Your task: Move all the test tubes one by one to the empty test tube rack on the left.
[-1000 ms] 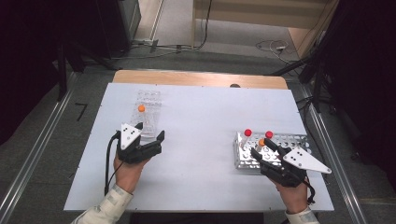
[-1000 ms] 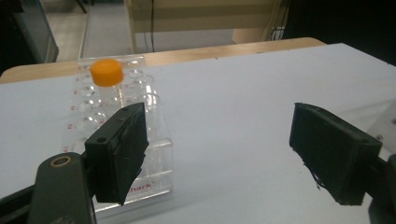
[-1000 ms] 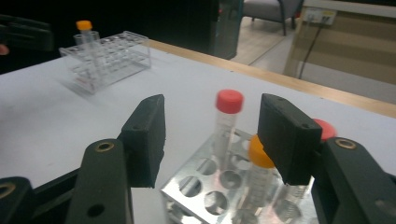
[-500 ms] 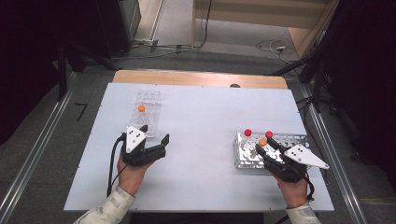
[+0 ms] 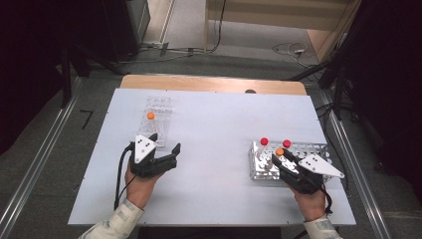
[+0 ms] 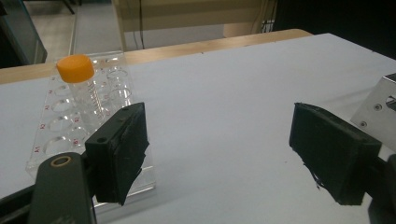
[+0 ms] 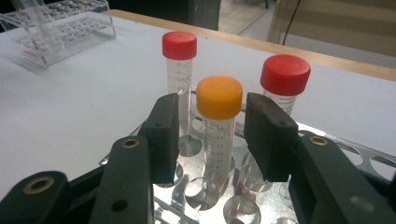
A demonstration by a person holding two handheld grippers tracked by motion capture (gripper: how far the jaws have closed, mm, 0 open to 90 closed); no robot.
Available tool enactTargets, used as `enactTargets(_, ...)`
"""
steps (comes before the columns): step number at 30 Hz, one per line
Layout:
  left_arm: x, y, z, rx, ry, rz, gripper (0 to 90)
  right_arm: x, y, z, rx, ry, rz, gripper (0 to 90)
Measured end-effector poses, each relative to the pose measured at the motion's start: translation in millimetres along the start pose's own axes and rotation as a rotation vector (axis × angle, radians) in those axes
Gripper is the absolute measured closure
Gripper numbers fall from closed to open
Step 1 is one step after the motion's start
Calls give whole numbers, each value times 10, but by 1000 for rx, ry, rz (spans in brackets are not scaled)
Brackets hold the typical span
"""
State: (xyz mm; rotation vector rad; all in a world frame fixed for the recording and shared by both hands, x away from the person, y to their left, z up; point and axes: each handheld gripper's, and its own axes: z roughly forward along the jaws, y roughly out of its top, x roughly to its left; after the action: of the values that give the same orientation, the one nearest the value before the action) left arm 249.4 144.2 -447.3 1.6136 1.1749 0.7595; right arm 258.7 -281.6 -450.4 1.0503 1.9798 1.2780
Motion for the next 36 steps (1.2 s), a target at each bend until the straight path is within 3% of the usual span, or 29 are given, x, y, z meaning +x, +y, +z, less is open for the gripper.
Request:
enactTargets(15,-4,1,-7,-4,-2,-2,197,-43,-96,97,49,-14,5,617)
enactTargets(22,-11,2,-10,-5,-6,2,197,-28,-108,103,56,-21,-6,707)
enactTargets(36,-37,8,-3,-4,-20,2,168,13,201,-136,-42,-17,-8,707)
